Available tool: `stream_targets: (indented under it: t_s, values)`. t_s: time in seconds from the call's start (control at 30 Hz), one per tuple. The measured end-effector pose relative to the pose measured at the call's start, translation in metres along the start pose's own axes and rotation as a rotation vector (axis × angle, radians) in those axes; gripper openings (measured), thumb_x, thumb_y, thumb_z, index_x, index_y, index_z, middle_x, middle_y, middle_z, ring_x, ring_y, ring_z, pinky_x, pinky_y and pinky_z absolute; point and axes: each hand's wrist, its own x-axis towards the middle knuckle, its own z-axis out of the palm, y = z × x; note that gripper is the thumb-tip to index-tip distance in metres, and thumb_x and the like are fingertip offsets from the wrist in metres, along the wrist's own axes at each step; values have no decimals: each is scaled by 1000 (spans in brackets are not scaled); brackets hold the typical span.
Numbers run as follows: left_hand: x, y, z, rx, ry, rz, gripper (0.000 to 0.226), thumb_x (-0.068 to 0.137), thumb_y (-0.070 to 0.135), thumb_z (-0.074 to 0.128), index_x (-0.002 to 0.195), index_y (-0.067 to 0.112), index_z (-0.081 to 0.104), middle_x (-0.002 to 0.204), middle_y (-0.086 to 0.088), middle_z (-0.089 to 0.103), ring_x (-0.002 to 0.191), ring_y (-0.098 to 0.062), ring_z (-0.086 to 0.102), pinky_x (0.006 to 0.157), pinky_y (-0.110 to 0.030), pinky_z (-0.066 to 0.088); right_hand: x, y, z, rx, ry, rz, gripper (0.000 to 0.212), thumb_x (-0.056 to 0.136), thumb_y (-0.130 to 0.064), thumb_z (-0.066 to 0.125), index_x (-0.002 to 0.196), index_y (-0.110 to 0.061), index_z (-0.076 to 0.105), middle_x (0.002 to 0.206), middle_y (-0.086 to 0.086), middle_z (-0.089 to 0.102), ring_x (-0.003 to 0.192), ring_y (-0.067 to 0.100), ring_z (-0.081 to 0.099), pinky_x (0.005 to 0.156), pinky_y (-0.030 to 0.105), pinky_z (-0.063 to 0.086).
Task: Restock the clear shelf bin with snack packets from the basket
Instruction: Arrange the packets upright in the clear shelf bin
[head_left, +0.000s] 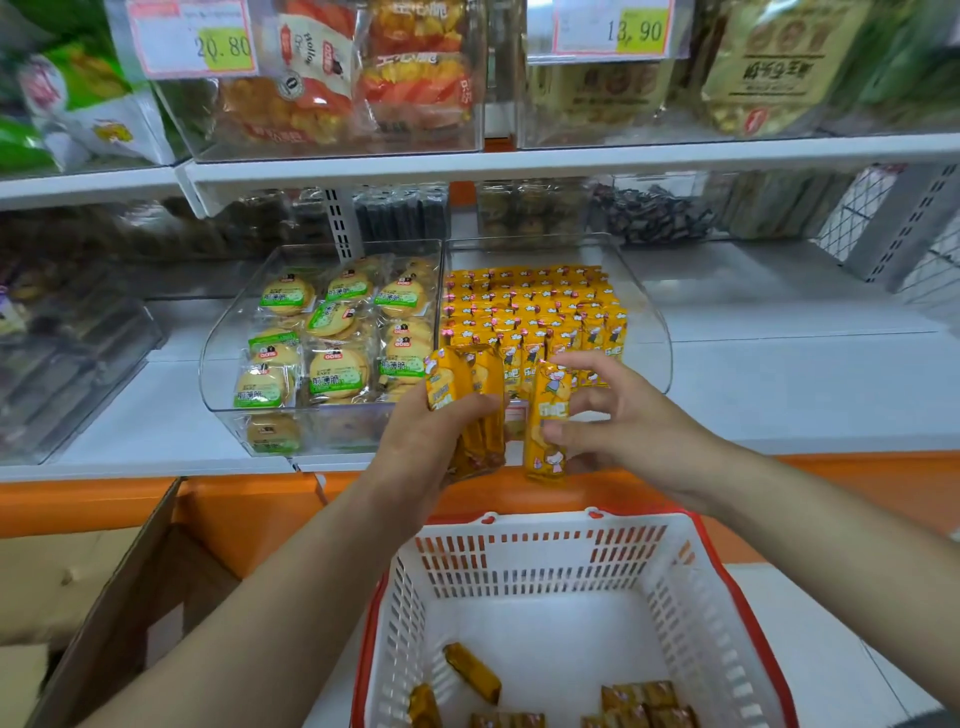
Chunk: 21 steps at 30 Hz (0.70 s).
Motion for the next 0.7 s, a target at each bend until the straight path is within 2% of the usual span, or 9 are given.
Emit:
stream_targets:
  t_s: [0.13,0.27,0.33,0.4,0.53,0.6,0.7]
  values:
    - [2,-3,-3,23,-9,12,13,93,11,70,105,15,69,97,-15,79,80,-29,78,66,-40,64,9,-2,-20,-94,98,-45,46,84,-14,78,118,-36,58,85,5,64,86,25,72,69,32,57]
    - [6,-4,-7,42,-21,27,13,93,11,70,105,15,69,98,-16,79,84,-32,78,66,-41,64,27,-12,-50,-307,382,-153,40,78,-8,81,104,-28,58,107,10,62,78,31,71,74,41,60]
    - [7,-4,-9,46,-21,30,11,93,10,70,103,16,70,97,-17,79,83,-32,78,64,-40,64,41,-14,-60,-472,491,-198,40,75,-12,83,100,-27,56,104,-1,64,76,29,71,69,30,54]
    - [8,-5,-11,50,-21,31,11,93,11,70,102,17,71,96,-15,79,83,-31,79,64,-40,64,60,-15,-64,-644,510,-198,40,74,-17,84,100,-27,54,99,-8,63,75,23,67,60,17,44]
    - [10,-3,-15,67,-21,36,14,94,14,69,108,16,70,96,-13,80,87,-31,78,75,-47,64,98,-5,-57,-856,468,-135,38,75,-14,81,97,-26,52,96,6,64,81,27,62,63,30,44]
    - [11,-1,-17,75,-20,36,17,94,16,69,110,13,71,95,-13,80,88,-32,78,79,-48,64,112,3,-54,-915,485,-105,38,75,-10,80,96,-25,52,92,8,63,82,30,61,64,30,42]
    - [12,-1,-22,70,-16,34,16,93,16,71,109,13,71,93,-12,80,84,-30,79,72,-44,65,124,14,-54,-918,483,-60,36,74,-5,79,99,-19,58,88,11,64,78,31,61,61,29,39]
